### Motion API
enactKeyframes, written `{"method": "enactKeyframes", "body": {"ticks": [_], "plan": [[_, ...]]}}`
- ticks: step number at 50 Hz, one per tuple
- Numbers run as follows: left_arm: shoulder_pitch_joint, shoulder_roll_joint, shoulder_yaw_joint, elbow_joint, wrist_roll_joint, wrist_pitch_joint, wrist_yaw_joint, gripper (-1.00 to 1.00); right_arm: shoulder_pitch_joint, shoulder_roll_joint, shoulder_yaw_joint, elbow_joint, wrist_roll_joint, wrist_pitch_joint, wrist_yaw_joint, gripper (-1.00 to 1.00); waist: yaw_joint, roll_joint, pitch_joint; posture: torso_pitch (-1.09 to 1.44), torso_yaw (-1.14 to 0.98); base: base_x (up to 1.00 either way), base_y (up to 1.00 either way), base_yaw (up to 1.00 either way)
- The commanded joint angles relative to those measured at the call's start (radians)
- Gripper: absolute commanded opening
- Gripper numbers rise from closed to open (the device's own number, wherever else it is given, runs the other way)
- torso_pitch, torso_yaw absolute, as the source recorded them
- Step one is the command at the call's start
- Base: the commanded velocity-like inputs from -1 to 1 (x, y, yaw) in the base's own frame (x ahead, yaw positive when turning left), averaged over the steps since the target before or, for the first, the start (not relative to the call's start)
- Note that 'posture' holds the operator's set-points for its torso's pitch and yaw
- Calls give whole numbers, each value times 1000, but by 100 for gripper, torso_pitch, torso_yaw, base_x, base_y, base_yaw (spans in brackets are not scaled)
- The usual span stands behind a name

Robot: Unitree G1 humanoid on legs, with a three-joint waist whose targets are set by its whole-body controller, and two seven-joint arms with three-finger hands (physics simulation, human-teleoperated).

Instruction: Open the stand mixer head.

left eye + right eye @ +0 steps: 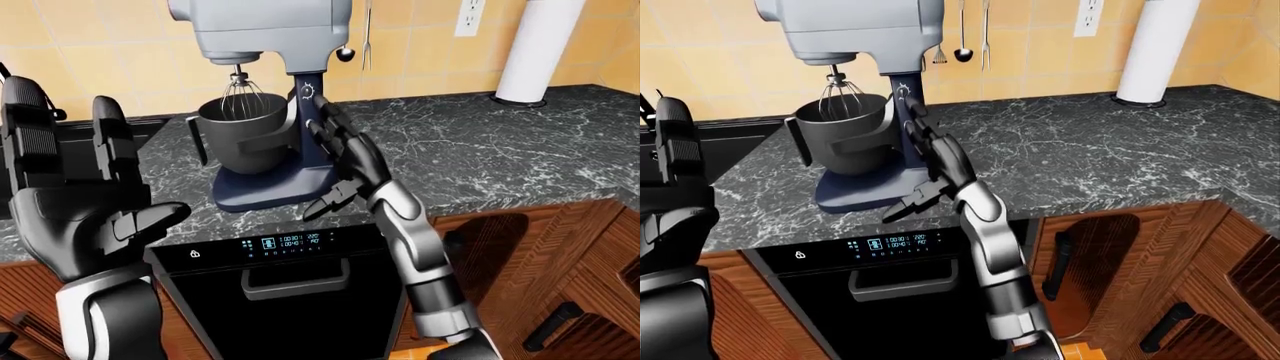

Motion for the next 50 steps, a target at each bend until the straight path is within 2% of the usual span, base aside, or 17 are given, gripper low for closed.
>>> {"method": "enactKeyframes", "body": {"ticks": [1,39,44,50], "plan": [[-20,9,2,-25,0,-14,-8,100,-37,1,-7,-22,5,-34,5,100,0,4,-10,-24,0,0,0,0],[-27,16,8,-25,2,-13,-3,100,-155,-19,-37,221,14,-161,33,100,-2,8,-6,-24,0,0,0,0],[-25,13,5,-23,6,-14,-6,100,-144,-18,-33,177,16,-139,28,100,-1,7,-5,-24,0,0,0,0],[-22,12,6,-20,6,-16,-9,100,-95,-6,-11,-21,18,-30,8,100,2,5,-3,-24,0,0,0,0]]}}
